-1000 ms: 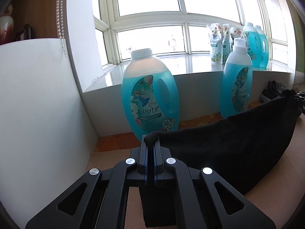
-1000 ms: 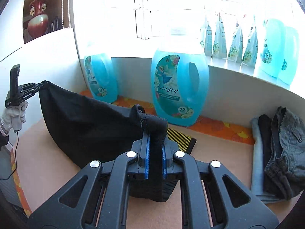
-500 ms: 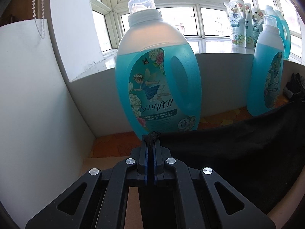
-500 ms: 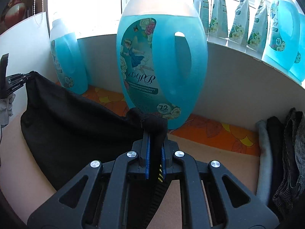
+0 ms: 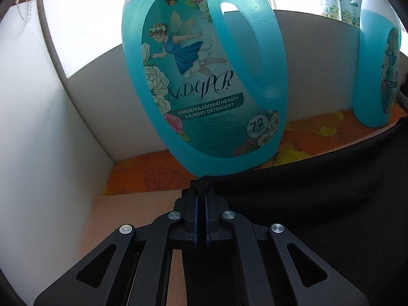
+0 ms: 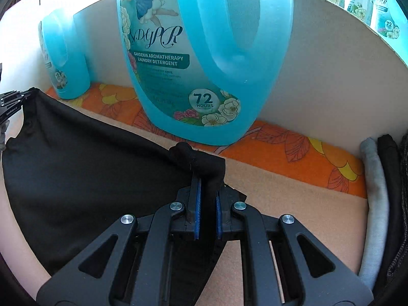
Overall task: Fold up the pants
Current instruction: 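Lower the folded pants onto the cloth and open both tools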
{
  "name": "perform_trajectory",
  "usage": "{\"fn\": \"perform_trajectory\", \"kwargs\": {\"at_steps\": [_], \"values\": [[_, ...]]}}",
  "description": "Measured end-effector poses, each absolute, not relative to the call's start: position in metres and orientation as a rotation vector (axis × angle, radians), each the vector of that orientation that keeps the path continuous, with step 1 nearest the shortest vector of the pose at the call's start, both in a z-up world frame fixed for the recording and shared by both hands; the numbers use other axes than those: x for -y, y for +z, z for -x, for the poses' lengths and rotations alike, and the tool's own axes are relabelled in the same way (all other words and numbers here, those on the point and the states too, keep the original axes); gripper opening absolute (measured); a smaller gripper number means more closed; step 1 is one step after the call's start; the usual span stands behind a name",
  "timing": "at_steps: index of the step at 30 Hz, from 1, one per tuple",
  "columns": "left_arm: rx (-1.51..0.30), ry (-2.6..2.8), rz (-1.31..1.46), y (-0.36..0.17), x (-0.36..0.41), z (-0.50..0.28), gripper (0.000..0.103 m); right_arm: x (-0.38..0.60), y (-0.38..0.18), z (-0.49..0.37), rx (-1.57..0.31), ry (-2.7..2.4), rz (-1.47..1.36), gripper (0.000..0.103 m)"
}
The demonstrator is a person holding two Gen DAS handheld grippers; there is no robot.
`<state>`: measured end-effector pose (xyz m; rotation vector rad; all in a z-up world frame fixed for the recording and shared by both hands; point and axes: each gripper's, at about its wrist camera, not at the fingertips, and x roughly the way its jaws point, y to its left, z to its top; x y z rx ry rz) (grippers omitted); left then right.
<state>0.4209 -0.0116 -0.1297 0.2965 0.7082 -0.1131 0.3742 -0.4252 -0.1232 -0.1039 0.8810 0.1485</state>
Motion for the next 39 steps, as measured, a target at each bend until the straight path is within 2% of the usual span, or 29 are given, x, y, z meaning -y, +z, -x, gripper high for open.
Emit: {"fn": "perform_trajectory", "kwargs": {"at_steps": [3, 5, 7, 10, 11, 16, 19, 26, 30, 39], "values": [[-0.716, -0.108, -0.308, -0.134, 0.012, -0.423, 0.003, 0.426, -0.123, -0.377, -0.894, 0.132, 0.093, 0.014], [-0.721, -0.107, -0.309, -0.136, 0.013, -0.424, 0.003, 0.433, -0.12, -0.376, -0.889, 0.097, 0.063, 0.038], [-0.722, -0.103, -0.31, -0.136, 0.014, -0.424, 0.003, 0.442, -0.115, -0.372, -0.875, 0.087, 0.028, 0.048], [-0.73, -0.098, -0.299, -0.136, 0.014, -0.425, 0.006, 0.455, -0.107, -0.364, -0.858, 0.079, -0.03, 0.048], [-0.728, -0.088, -0.3, -0.135, 0.014, -0.425, 0.012, 0.458, -0.105, -0.361, -0.856, 0.078, -0.045, 0.048], [-0.704, -0.08, -0.292, -0.128, 0.013, -0.418, 0.016, 0.464, -0.095, -0.353, -0.829, 0.052, -0.03, 0.048], [-0.694, -0.074, -0.293, -0.124, 0.01, -0.413, 0.024, 0.468, -0.089, -0.349, -0.817, 0.042, -0.047, 0.048], [-0.646, -0.104, -0.3, -0.093, 0.006, -0.383, 0.025, 0.439, -0.068, -0.327, -0.786, 0.124, -0.002, 0.048], [-0.623, -0.135, -0.299, -0.079, -0.003, -0.359, 0.03, 0.404, -0.059, -0.306, -0.781, 0.219, 0.065, 0.048], [-0.637, -0.256, -0.334, -0.072, -0.006, -0.288, 0.03, 0.32, -0.058, -0.259, -0.792, 0.443, 0.212, 0.048]]}}
